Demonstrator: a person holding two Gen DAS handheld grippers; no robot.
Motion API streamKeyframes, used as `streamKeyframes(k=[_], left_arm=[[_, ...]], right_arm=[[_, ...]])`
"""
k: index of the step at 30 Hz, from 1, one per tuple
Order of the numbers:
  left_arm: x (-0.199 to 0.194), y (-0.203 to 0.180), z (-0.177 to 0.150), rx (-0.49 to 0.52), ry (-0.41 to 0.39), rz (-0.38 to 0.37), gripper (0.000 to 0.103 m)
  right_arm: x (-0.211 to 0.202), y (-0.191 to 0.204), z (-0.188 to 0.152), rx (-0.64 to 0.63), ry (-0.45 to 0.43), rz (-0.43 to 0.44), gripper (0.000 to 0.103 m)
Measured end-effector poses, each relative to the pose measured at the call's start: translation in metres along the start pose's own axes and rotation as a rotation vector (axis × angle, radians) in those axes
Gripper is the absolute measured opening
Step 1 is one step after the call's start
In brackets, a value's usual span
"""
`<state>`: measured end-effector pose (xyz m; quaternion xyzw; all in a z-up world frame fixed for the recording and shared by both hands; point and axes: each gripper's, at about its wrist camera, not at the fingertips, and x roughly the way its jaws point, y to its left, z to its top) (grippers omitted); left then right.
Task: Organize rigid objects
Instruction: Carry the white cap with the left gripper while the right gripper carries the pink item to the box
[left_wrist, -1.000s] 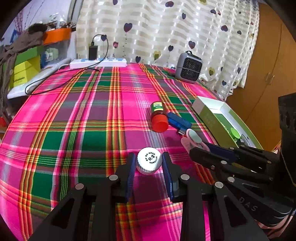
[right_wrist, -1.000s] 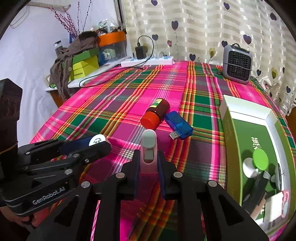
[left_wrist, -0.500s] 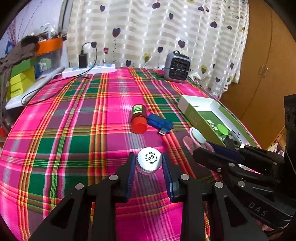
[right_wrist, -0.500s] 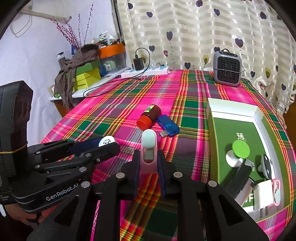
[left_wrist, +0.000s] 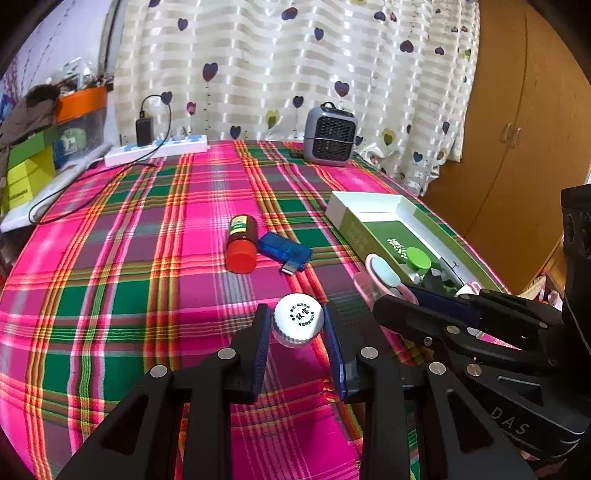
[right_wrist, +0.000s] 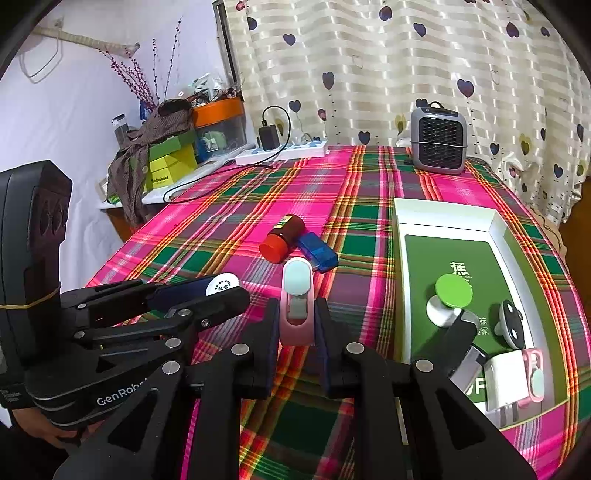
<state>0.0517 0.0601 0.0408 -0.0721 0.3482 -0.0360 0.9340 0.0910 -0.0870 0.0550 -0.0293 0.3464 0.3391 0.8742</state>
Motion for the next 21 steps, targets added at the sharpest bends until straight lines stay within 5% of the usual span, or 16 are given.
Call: streamKeyframes(k=[21], left_arm=[[0.013,-0.048,0.018,0.071,-0.017,-0.107,0.028]], right_arm=[[-0.028,-0.038,-0.002,0.061,-0.057,-0.073,0.019]])
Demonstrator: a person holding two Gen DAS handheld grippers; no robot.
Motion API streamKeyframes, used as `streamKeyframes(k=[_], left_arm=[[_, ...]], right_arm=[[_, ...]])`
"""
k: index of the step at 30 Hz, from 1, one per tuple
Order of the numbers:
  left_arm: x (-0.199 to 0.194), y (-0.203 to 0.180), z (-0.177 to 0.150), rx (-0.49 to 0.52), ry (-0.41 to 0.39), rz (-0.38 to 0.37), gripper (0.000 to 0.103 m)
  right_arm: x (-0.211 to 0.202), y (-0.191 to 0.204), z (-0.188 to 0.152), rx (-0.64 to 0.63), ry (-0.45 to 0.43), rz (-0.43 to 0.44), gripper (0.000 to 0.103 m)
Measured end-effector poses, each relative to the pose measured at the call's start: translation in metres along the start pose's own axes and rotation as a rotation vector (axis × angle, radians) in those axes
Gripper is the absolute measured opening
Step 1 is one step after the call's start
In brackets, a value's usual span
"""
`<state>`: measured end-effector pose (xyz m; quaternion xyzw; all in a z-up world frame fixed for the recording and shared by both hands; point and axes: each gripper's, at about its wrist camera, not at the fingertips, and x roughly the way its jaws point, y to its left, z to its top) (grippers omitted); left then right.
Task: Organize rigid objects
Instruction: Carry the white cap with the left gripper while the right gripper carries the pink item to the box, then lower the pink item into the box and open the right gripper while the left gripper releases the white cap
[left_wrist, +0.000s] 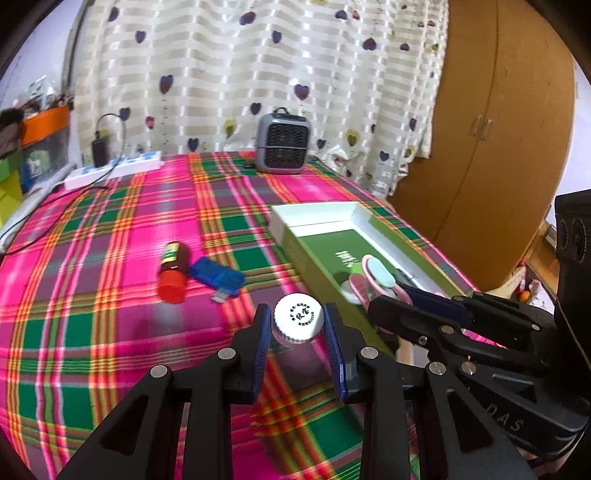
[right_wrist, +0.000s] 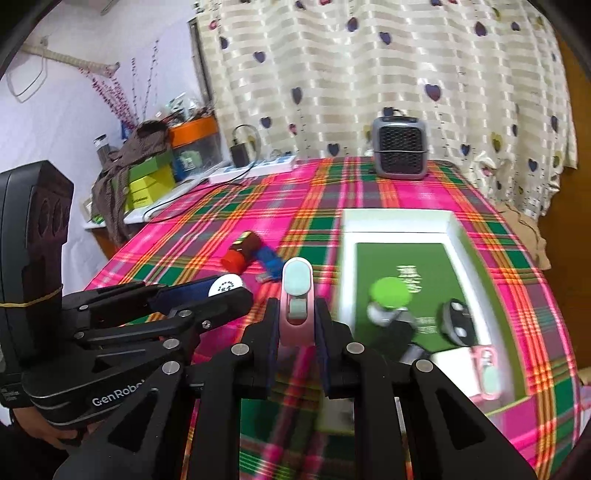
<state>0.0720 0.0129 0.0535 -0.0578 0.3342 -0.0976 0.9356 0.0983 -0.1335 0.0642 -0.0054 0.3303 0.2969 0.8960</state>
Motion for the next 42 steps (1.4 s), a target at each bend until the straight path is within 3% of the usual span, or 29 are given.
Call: streamKeyframes(k=[10,18,42], left_arm=[[0.021,-0.036,0.007,0.048,0.019,-0.073,0.028],[0.037,-0.053,0.008,0.084,0.037,-0.099,0.028],[0.064,-0.059,0.010,0.104,0.072,-0.090,0.028]], right_arm=[[-0.019,-0.055,-0.005,0.095,-0.017,-0.098,0.019],[-0.020,-0.078,-0.014,0.133,0.004,-0.133,0.019],[-0.001,-0.078,-0.018,0.097,0.065,-0.131,0.019]])
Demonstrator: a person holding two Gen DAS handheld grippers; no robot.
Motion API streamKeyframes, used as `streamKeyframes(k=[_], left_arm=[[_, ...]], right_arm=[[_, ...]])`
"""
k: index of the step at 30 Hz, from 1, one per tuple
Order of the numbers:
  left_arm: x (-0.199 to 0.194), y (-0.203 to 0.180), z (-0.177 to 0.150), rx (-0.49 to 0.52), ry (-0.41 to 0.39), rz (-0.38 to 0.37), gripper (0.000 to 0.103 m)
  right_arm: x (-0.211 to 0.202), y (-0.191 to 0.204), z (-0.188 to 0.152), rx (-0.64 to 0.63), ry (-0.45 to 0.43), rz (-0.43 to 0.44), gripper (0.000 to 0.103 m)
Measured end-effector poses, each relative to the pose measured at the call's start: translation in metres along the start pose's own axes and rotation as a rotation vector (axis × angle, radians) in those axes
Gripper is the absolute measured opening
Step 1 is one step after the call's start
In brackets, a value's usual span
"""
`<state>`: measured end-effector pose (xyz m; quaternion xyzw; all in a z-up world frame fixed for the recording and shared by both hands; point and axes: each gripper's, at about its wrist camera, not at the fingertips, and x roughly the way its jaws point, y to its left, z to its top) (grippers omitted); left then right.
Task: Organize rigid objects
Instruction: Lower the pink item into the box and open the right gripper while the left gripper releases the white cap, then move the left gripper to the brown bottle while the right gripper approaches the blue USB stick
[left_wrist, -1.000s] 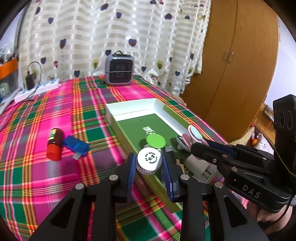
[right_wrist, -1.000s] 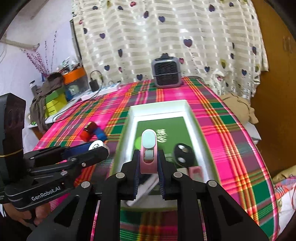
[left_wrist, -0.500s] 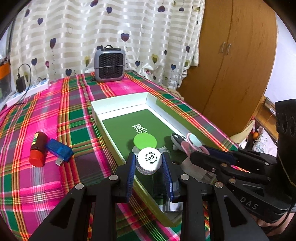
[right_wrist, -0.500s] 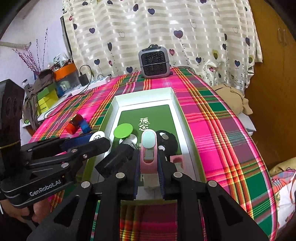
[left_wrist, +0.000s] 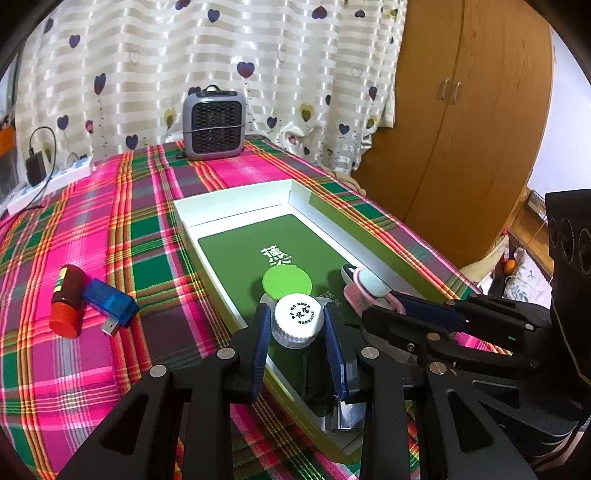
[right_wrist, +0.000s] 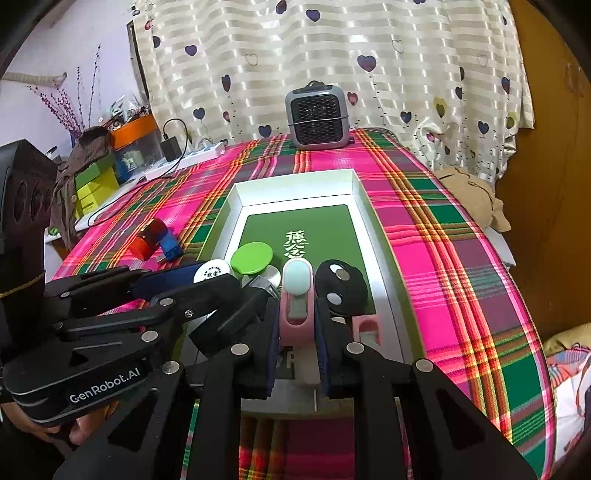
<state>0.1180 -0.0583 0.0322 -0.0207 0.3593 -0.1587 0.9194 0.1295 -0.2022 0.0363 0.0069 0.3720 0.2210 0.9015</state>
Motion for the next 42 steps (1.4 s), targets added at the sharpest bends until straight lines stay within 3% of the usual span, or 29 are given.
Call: streamKeyframes(k=[11,42], left_arm=[[-0.006,0.004,0.001,-0.016,-0.022,0.000,0.031],[-0.047,0.034,-0.012,-0.056,-0.058,0.045,0.031]], right_arm=[[-0.005,0.005,-0.001,-0.025,-0.026,-0.016,0.027],[-0.012,0.051,0.006,-0.102,-0.038,0.029,0.028]])
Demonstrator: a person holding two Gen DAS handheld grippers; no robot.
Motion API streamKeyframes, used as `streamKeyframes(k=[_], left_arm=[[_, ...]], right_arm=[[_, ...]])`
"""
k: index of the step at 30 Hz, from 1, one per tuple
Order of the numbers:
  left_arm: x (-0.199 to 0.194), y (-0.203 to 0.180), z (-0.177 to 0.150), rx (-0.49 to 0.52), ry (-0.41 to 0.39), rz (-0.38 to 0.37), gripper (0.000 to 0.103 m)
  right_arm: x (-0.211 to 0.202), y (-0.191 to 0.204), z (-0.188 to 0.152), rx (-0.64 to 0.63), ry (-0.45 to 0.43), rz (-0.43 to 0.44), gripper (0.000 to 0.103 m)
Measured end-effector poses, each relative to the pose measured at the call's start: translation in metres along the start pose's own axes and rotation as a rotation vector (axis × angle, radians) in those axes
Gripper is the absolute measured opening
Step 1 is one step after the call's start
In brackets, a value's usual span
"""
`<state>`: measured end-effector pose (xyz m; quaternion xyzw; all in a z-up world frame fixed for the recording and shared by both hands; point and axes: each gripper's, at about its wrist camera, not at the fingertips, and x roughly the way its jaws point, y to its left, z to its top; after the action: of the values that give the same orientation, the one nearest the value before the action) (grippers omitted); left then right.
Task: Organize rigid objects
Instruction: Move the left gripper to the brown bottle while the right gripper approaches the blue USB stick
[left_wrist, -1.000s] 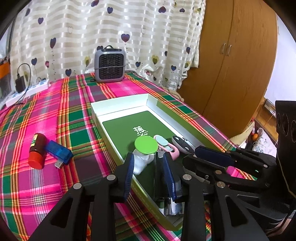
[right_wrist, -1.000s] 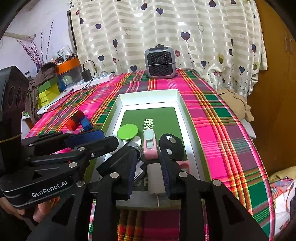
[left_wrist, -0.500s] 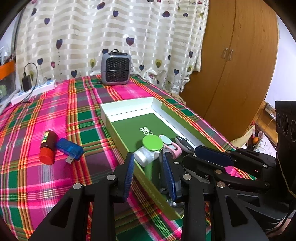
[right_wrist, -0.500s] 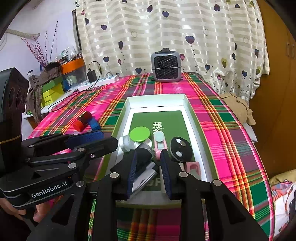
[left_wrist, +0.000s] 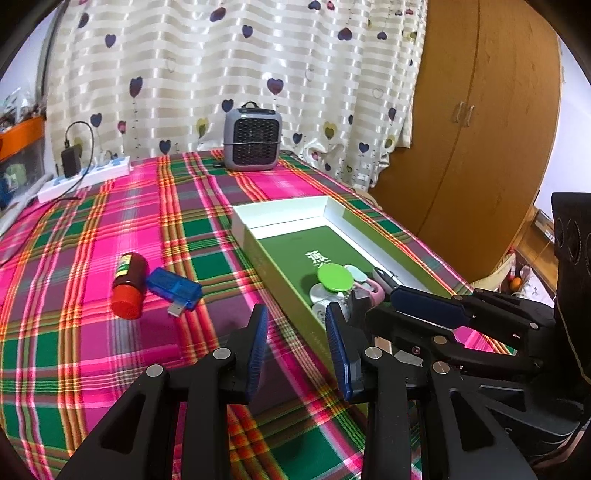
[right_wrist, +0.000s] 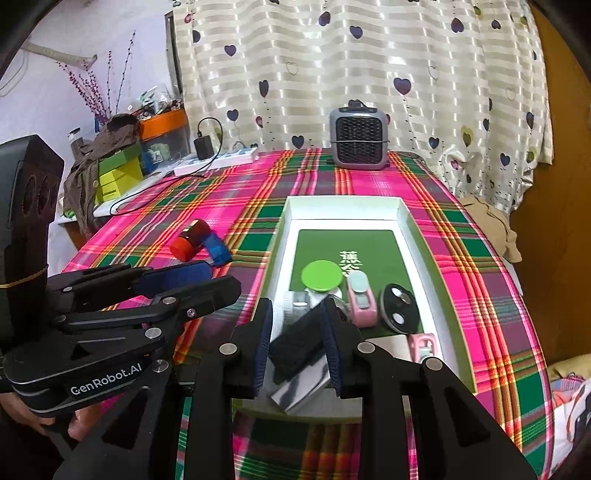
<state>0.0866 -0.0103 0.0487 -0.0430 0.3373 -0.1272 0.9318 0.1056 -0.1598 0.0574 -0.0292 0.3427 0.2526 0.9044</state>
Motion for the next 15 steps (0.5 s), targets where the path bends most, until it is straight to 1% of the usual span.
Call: streamKeyframes(k=[15], left_arm=[[-0.006,0.022,-0.006,-0.034,0.002,0.029,0.031]], right_arm=[[0.010,0.022,0.003,-0.031,0.020,0.028,0.028]])
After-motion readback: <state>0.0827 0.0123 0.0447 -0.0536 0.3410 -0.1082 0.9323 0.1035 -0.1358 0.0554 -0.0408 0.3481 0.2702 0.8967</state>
